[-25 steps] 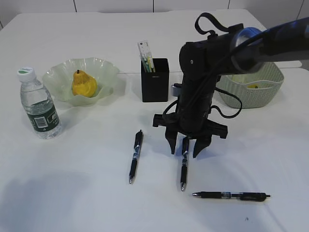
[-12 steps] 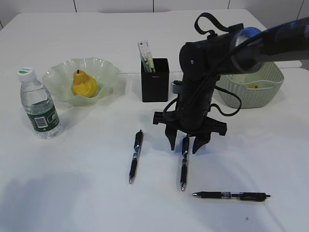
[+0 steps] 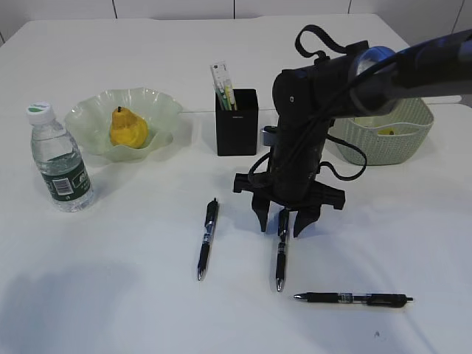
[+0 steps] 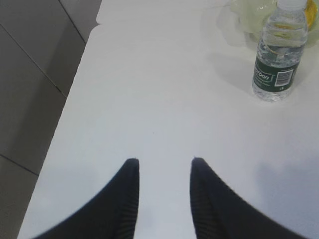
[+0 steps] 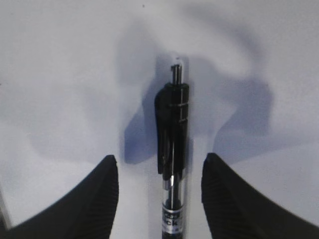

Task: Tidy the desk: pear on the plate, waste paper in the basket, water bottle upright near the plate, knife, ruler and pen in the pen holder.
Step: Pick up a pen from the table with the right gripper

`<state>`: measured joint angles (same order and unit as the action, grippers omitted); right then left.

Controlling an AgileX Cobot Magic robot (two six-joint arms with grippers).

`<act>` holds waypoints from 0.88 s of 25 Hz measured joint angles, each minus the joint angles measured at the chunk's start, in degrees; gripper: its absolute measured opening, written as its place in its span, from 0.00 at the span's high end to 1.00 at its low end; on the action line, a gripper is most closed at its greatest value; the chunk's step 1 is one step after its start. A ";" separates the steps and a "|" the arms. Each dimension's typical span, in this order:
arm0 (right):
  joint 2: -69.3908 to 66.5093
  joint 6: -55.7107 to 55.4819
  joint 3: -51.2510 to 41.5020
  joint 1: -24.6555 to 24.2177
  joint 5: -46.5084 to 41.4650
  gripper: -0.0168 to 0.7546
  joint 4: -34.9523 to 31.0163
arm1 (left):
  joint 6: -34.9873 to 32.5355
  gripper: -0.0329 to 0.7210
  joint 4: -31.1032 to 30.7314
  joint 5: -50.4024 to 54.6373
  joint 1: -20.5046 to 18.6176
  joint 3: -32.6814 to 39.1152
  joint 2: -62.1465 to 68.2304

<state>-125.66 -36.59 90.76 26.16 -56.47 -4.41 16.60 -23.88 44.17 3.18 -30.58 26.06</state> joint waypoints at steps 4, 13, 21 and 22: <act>-0.16 0.00 0.00 0.00 0.00 0.42 0.00 | 0.00 0.64 0.00 0.00 0.00 0.00 0.00; -0.29 -0.06 0.00 0.00 0.00 0.42 0.47 | 0.00 0.64 0.00 0.00 0.00 0.00 0.00; -0.61 -0.06 0.00 0.00 0.04 0.42 0.71 | 0.00 0.64 0.00 0.00 0.00 0.00 0.00; -0.61 -0.06 0.00 0.00 0.04 0.42 0.83 | 0.00 0.64 0.00 0.00 0.00 0.00 0.00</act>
<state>-126.27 -36.65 90.76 26.16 -56.44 -3.59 16.60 -23.88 44.17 3.18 -30.58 26.06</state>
